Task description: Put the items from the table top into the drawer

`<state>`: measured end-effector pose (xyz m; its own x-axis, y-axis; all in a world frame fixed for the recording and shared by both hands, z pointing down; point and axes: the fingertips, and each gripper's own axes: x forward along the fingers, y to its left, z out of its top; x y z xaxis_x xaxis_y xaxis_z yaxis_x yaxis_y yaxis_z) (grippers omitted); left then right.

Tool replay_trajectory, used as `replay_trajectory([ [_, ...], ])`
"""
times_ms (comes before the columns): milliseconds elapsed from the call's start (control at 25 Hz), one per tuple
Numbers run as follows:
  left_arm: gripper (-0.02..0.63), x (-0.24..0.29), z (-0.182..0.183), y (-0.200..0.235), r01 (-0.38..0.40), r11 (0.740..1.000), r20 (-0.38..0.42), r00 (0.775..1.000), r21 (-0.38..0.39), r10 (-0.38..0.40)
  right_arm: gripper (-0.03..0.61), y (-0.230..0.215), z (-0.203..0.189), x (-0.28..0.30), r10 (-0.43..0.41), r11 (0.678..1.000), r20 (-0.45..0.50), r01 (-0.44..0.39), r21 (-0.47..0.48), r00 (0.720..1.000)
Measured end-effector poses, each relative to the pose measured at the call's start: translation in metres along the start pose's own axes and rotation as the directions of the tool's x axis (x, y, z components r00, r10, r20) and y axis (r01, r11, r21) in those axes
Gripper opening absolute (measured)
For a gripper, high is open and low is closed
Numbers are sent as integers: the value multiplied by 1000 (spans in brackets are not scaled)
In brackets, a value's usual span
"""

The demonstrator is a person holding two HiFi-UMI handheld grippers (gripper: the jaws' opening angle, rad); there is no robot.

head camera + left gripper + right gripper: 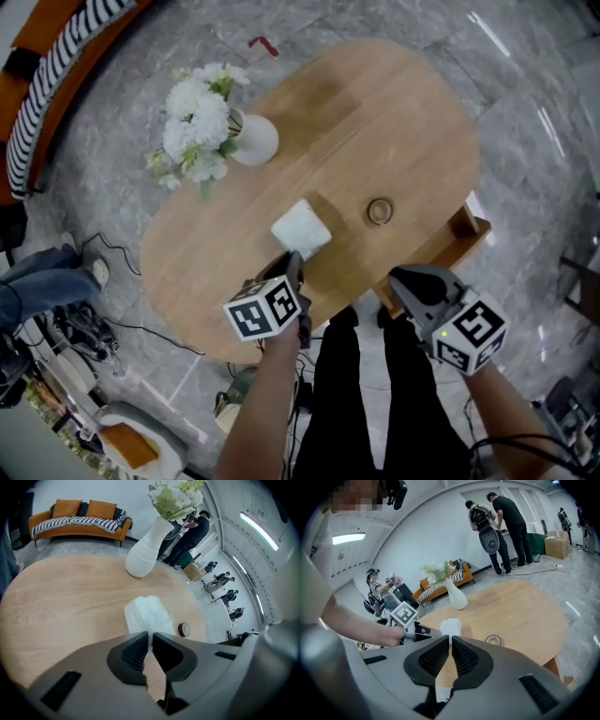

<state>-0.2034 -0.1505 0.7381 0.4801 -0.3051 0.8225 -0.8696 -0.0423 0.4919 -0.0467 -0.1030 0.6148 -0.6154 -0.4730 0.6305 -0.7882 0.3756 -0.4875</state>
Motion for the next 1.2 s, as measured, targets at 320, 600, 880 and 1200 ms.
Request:
replay_trajectory([
  [320, 32, -14, -9, -25, 1, 999, 9, 1000, 37, -2, 41, -2, -15, -20, 4, 1000, -8, -4, -11, 1000],
  [600, 31, -11, -22, -41, 12, 1000, 15, 1000, 29, -13, 41, -15, -29, -35, 2, 1000, -24, -2, -16, 1000],
  [880, 31, -11, -36, -60, 12, 999, 12, 1000, 40, -12, 41, -27, -38, -53, -9, 1000, -19, 9, -18, 1000],
  [1200, 31, -2, -56, -84, 33, 997, -16, 999, 66, -32, 41, -38, -53, -71, -23, 1000, -6, 23, 3, 1000],
])
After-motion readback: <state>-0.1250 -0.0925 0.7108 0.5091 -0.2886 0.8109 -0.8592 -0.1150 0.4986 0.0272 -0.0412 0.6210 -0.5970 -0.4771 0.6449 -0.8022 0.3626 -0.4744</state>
